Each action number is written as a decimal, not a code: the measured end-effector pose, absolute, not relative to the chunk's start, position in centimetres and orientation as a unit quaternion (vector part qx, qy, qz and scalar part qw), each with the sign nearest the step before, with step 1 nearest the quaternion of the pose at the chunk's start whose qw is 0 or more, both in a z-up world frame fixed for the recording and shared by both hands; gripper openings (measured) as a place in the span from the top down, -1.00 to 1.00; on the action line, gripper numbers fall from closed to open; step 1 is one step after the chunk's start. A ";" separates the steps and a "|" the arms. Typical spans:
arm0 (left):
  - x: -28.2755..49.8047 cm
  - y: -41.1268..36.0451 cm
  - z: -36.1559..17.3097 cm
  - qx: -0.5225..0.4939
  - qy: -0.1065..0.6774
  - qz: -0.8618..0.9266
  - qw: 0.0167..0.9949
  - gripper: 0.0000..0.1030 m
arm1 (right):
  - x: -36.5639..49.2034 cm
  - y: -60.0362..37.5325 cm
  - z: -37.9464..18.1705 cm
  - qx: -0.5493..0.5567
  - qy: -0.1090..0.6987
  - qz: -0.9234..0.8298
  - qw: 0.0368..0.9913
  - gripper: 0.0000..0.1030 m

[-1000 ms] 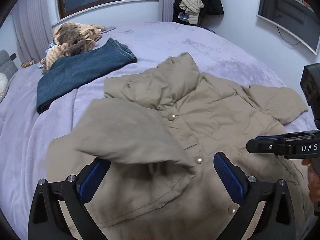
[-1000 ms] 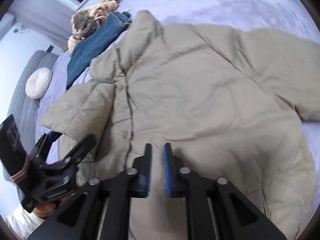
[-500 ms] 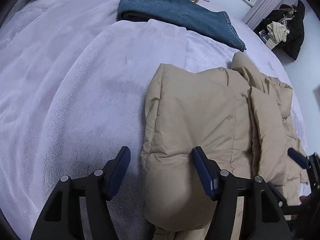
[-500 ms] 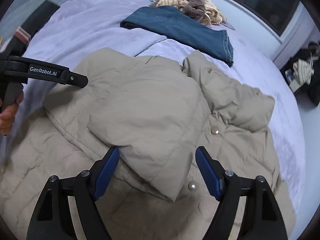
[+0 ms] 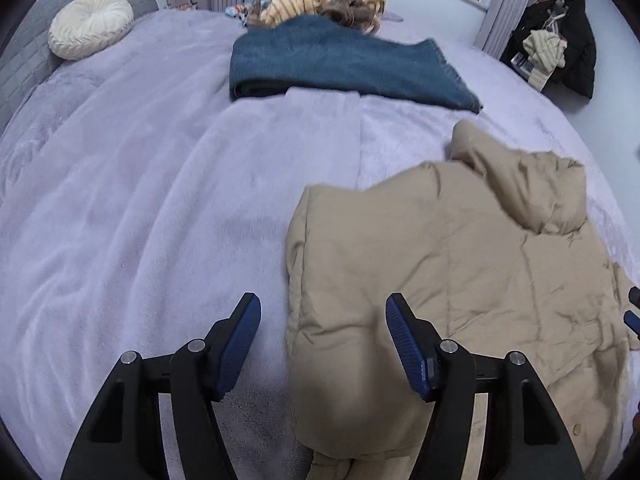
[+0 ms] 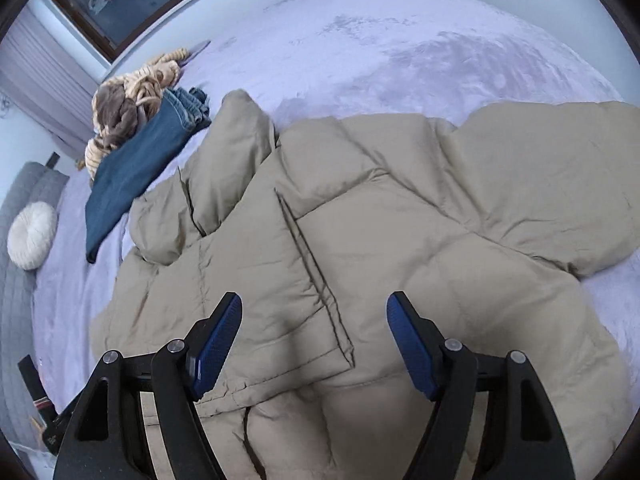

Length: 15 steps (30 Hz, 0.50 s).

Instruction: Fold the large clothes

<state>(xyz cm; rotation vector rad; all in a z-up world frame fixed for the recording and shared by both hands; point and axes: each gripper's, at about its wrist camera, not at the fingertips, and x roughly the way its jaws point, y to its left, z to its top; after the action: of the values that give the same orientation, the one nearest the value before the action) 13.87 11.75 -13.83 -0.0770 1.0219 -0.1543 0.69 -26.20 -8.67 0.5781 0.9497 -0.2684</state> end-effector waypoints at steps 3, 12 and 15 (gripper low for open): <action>14.8 11.4 -12.7 -0.035 0.477 -0.085 0.874 -0.30 | 2.0 -24.7 -7.4 0.240 0.454 -0.072 0.855 0.48; 15.0 9.1 -19.1 -0.015 0.525 -0.047 0.849 -0.46 | 5.7 -21.9 -15.1 0.164 0.559 -0.061 0.811 0.98; 15.3 9.1 -18.9 -0.016 0.528 -0.041 0.848 -0.52 | 4.3 -22.3 -14.7 0.166 0.556 -0.054 0.812 0.98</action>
<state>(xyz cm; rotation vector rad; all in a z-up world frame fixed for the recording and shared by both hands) 15.30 9.15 -18.93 -0.0338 1.1137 -0.0862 4.34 -22.32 -14.68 0.3551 1.1883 -0.1149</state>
